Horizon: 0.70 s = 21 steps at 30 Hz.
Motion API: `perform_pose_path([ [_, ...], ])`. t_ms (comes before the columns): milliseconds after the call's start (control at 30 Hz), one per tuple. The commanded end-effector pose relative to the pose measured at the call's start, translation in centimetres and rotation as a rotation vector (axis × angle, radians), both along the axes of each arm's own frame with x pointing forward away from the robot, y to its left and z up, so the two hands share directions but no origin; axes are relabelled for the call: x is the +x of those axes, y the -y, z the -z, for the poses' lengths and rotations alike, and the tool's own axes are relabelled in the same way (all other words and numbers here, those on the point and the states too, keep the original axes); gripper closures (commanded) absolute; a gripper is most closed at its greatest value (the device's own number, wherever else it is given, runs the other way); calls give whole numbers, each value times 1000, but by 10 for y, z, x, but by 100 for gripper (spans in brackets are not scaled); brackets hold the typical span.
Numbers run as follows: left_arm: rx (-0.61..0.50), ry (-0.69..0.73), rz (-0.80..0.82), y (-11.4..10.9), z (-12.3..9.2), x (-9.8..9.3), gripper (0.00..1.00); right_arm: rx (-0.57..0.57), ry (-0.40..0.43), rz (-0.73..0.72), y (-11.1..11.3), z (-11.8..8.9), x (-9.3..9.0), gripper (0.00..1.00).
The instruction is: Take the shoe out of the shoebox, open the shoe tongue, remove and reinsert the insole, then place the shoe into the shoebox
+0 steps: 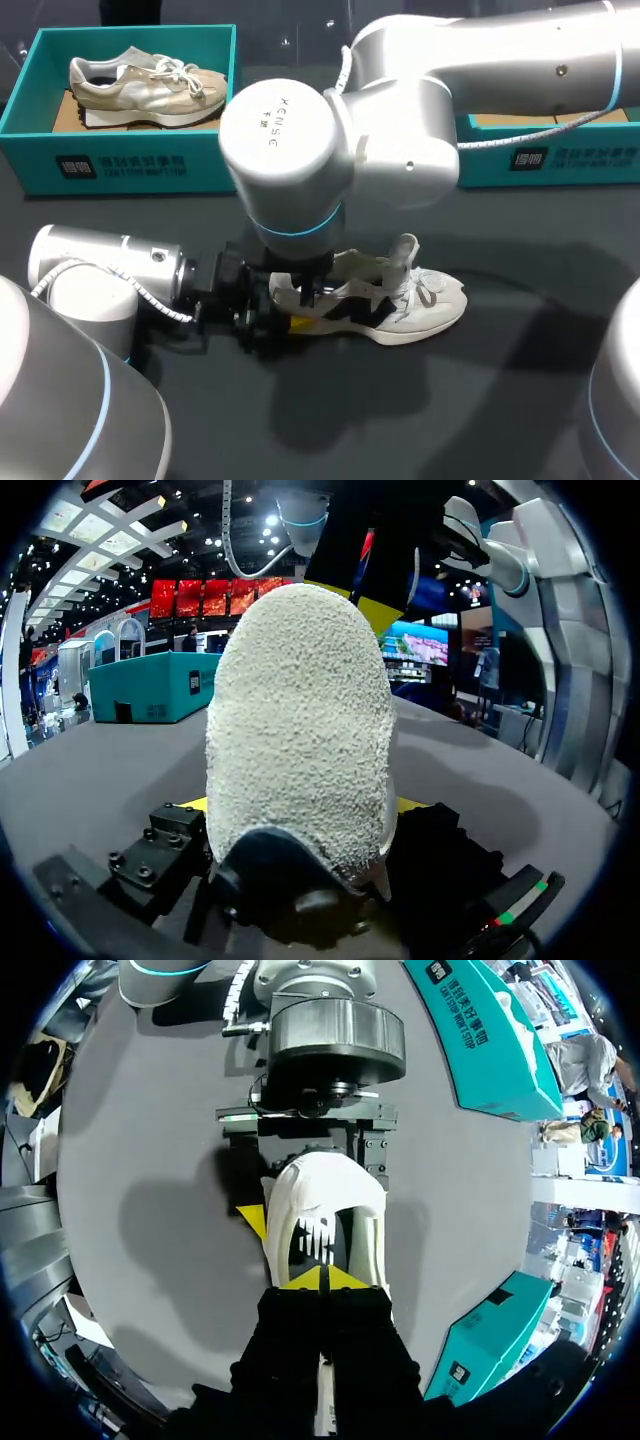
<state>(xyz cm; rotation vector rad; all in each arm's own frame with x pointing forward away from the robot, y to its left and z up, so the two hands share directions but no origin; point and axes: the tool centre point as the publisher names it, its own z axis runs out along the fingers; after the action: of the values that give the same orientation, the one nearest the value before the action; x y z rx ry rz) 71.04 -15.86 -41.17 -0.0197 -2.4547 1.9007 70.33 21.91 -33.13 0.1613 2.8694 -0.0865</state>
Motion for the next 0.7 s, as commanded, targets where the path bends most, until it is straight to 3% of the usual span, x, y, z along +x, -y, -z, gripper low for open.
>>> perform_pose_path([
  [33, 1, 0, 0, -1, 2, 0, 100, 33, -12, -4, 4, 19, 4, 100],
  [533, 1, 0, 0, -1, 2, 0, 100, 24, -46, -2, -1, 48, 14, 100],
  [700, 1, 0, 0, -1, 2, 0, 100, 21, -52, 34, 8, 56, 12, 100],
])
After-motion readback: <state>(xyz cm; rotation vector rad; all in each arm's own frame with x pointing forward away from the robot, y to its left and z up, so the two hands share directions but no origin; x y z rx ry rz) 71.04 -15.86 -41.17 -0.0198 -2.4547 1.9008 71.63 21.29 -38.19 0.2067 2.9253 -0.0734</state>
